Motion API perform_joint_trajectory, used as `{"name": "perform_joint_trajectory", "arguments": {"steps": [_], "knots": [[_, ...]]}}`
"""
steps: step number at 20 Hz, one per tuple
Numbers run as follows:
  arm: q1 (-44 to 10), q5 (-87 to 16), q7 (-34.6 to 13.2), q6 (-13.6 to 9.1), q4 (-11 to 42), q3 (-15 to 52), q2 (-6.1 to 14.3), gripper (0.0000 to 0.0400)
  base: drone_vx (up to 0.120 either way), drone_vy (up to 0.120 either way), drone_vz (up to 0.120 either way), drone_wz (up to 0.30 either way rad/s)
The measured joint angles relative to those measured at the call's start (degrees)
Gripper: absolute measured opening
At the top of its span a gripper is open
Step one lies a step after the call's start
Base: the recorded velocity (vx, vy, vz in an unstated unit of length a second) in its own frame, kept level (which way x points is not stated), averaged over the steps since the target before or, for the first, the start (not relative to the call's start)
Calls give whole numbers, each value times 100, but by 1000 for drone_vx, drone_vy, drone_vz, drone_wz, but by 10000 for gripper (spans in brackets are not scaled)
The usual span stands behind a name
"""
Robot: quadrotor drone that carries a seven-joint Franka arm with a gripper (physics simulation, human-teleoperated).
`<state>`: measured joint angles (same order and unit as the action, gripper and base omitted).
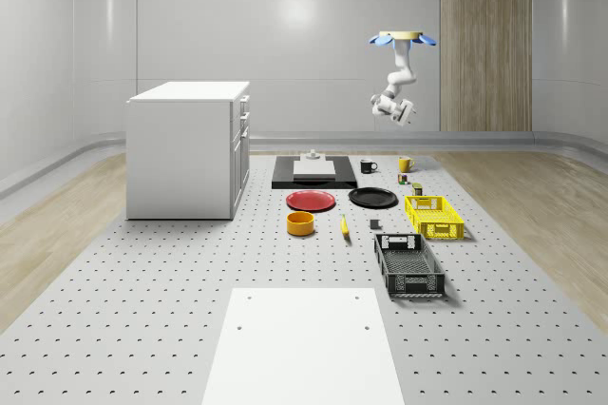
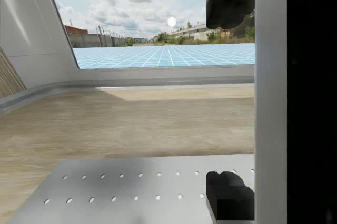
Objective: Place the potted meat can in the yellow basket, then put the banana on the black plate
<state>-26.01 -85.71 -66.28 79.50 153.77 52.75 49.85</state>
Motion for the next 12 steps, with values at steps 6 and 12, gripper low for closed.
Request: {"name": "perform_joint_trajectory", "arguments": {"steps": [6, 12], "knots": [[-1744, -2105, -1298, -771, 980, 1128, 439, 400, 120, 0, -120, 0], [-2726, -2710, -1946, -1188, 1186, 1610, 780, 400, 120, 0, -120, 0]]}}
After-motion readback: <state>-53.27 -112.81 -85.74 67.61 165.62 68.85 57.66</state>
